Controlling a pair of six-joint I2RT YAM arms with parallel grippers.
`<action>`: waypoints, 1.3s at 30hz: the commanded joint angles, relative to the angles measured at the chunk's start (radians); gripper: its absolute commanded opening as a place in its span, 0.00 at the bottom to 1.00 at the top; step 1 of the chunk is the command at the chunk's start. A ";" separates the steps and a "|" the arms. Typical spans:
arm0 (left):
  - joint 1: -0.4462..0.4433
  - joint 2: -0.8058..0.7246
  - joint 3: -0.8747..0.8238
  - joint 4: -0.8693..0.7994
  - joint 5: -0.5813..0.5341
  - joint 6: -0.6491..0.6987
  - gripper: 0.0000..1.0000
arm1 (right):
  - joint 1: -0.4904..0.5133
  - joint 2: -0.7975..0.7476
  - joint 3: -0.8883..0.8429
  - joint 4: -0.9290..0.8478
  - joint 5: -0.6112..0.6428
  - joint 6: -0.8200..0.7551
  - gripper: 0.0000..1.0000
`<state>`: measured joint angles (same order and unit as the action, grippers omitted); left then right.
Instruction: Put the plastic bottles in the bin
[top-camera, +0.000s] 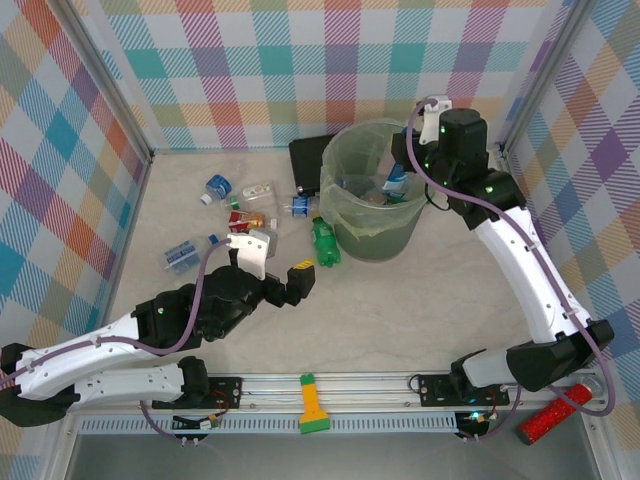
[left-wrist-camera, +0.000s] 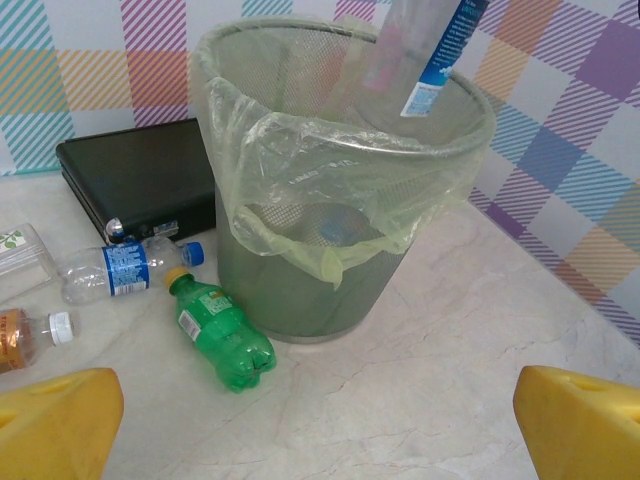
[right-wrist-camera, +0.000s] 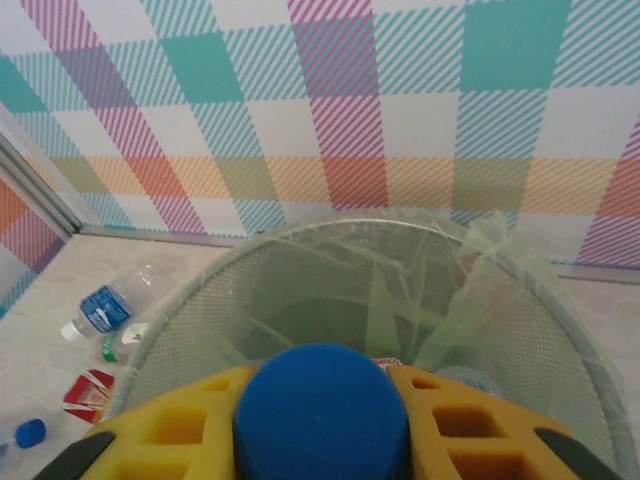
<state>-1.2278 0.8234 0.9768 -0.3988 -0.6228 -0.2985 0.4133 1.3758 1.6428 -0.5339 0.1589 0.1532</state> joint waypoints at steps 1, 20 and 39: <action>0.003 -0.004 -0.007 -0.013 -0.023 -0.004 0.99 | -0.002 -0.026 -0.018 -0.022 0.020 -0.042 0.27; 0.005 0.015 -0.002 -0.026 -0.067 -0.020 1.00 | -0.001 -0.083 -0.075 -0.041 -0.016 -0.032 0.77; 0.249 0.095 -0.001 -0.168 0.005 -0.206 0.99 | -0.001 -0.115 -0.080 -0.040 -0.106 0.027 0.99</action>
<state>-1.0294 0.9039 0.9768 -0.5159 -0.6502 -0.4446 0.4133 1.3006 1.5700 -0.5713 0.1024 0.1486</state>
